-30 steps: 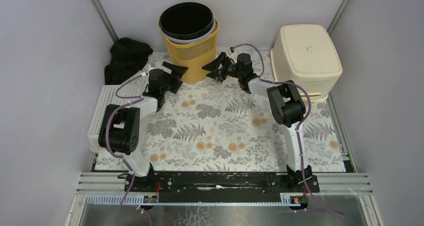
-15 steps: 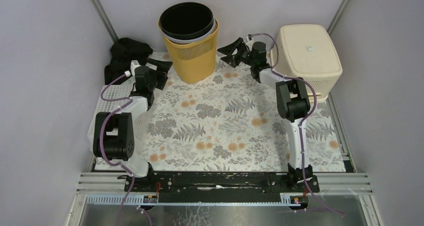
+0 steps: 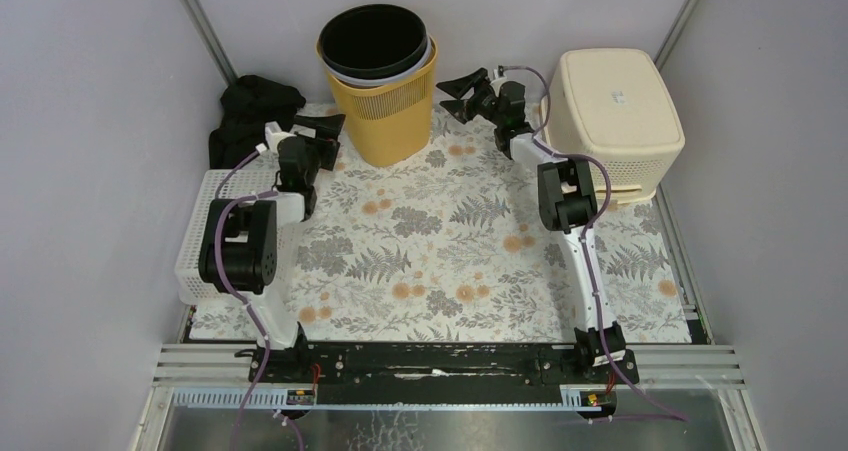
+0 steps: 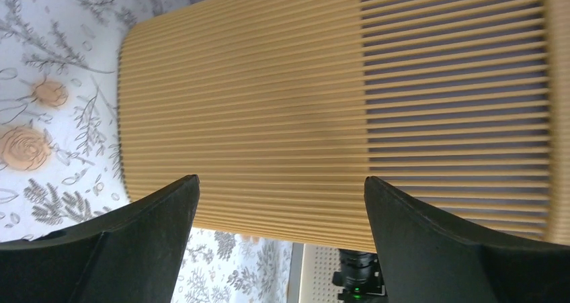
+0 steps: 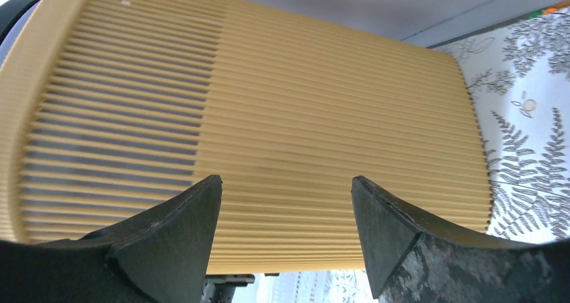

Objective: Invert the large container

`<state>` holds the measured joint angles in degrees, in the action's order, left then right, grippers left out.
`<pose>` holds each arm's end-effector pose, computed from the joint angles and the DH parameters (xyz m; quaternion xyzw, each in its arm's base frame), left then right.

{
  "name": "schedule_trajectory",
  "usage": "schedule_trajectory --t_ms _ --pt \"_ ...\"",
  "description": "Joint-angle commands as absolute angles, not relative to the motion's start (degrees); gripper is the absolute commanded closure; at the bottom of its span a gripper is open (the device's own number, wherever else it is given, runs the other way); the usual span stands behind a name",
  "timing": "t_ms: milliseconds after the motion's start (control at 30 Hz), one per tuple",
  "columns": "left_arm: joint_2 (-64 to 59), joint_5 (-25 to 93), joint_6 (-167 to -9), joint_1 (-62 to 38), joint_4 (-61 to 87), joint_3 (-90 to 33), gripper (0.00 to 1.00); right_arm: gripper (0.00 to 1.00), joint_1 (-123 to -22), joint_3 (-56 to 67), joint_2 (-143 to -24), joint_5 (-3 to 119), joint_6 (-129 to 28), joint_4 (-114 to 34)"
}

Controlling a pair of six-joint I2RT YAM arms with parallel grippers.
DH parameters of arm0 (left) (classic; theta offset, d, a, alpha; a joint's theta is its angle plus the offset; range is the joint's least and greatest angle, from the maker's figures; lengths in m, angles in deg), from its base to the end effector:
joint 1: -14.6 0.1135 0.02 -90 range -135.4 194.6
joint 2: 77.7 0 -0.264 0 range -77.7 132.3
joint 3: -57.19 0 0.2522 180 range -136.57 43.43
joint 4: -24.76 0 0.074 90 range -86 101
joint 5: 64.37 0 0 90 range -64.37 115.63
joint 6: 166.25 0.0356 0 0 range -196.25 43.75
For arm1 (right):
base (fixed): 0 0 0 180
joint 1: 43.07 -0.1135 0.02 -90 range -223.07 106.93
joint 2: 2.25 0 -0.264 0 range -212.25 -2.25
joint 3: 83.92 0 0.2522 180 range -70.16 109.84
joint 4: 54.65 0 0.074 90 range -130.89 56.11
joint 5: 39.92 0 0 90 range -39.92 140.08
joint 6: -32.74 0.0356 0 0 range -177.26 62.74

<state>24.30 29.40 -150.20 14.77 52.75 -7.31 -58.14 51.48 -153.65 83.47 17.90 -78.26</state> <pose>0.3830 -0.0012 0.2001 -0.4428 0.6216 -0.4077 0.5014 0.5714 0.1741 0.1841 0.1287 0.6543 0.6442 0.3746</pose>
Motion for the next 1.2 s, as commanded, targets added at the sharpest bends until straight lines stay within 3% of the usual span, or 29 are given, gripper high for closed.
schedule_trajectory --t_ms 0,333,800,1167 --pt "23.95 25.17 -151.10 13.80 66.50 -4.12 0.00 0.22 -59.07 52.20 -154.94 79.93 23.33 -87.67" --pt "26.79 21.61 -149.83 11.57 72.39 -1.42 0.00 0.22 -62.61 61.84 -161.12 81.01 23.74 -85.39" --pt "26.43 22.93 -147.50 7.93 71.63 1.31 0.00 0.22 -64.70 43.05 -153.06 87.07 23.00 -94.56" --pt "23.16 23.21 -146.40 5.66 70.13 3.21 0.00 0.22 -65.40 35.40 -147.06 88.88 22.25 -97.66"
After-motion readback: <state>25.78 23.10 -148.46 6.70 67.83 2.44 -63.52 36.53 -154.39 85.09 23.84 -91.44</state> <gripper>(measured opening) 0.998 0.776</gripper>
